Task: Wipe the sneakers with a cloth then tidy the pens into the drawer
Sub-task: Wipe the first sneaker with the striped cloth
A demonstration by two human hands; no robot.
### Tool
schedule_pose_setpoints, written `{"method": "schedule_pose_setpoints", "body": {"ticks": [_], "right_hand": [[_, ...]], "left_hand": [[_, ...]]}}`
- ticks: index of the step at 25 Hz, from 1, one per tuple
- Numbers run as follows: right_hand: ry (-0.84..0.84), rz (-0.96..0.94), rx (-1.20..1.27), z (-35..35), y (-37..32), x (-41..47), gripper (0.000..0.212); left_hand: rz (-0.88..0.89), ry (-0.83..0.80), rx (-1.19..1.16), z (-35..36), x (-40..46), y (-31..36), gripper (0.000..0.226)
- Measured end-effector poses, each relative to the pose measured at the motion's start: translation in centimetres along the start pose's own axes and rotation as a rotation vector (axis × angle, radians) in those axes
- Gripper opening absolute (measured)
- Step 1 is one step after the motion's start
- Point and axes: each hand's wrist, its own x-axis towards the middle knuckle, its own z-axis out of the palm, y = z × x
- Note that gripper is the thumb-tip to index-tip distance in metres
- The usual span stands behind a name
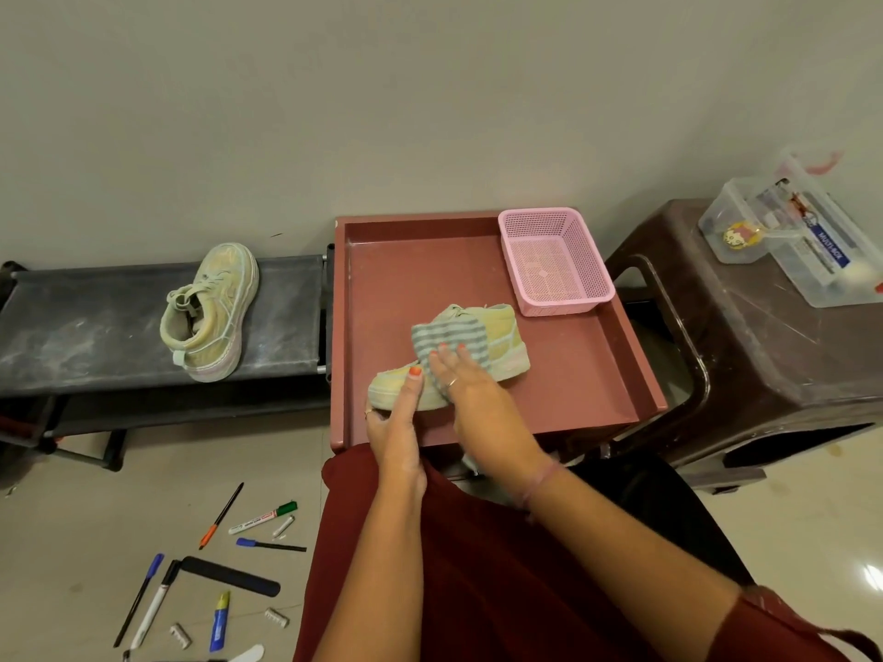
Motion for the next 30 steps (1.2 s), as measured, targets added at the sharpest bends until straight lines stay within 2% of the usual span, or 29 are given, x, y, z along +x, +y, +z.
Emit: {"method": "schedule_pose_setpoints", "body": {"ticks": [3, 6, 8, 9, 12, 14, 16, 17, 19, 22, 27, 30], "right_hand": [[0.054, -0.141, 0.016, 1.7, 0.8, -2.2, 0.09], [0.08, 0.047, 0.042, 1.5, 3.9, -1.3, 0.091], [0.097, 0.145, 0.111, 2.1, 2.0, -1.5, 0.089], [0.105, 0.138, 0.113, 2.7, 0.4, -2.2, 0.089], [0.15, -0.056, 0.104, 5.0, -1.2, -5.0, 0.094], [0.147, 0.076, 0.17, 5.2, 0.6, -4.5, 0.104], [0.146, 0.283, 0.219, 4.6, 1.9, -3.7, 0.096], [0.146, 0.316, 0.236, 4.4, 1.8, -3.6, 0.093], [0.123, 0.261, 0.208, 4.8, 0.2, -4.1, 0.094], [0.142, 0.052, 0.059, 5.7, -0.1, -5.8, 0.102], [0.162, 0.356, 0.206, 4.0, 3.6, -2.4, 0.082], [0.106, 0.228, 0.203, 4.6, 1.1, -3.4, 0.086]], "left_hand": [[-0.017, -0.006, -0.015, -0.2, -0.1, 0.0, 0.048], [-0.001, -0.018, 0.002, -0.3, 0.1, 0.0, 0.066], [-0.017, -0.013, 0.01, -0.3, 0.3, -0.1, 0.069], [-0.034, -0.004, 0.012, -0.2, 0.4, -0.2, 0.068], [-0.08, 0.013, 0.016, -0.3, 0.1, -0.4, 0.069], [-0.069, -0.001, 0.01, -0.3, 0.1, -0.4, 0.064], [-0.069, -0.004, 0.02, -0.1, 0.0, -0.3, 0.066], [-0.067, -0.007, 0.025, 0.0, 0.1, -0.3, 0.067], [-0.064, -0.034, 0.02, -0.1, 0.3, -0.4, 0.063], [-0.092, -0.045, 0.021, -0.3, 0.4, -0.5, 0.059], [-0.131, 0.01, 0.018, 0.6, -0.1, -0.5, 0.04], [-0.14, 0.016, 0.026, 0.4, 0.1, -0.5, 0.046]]}}
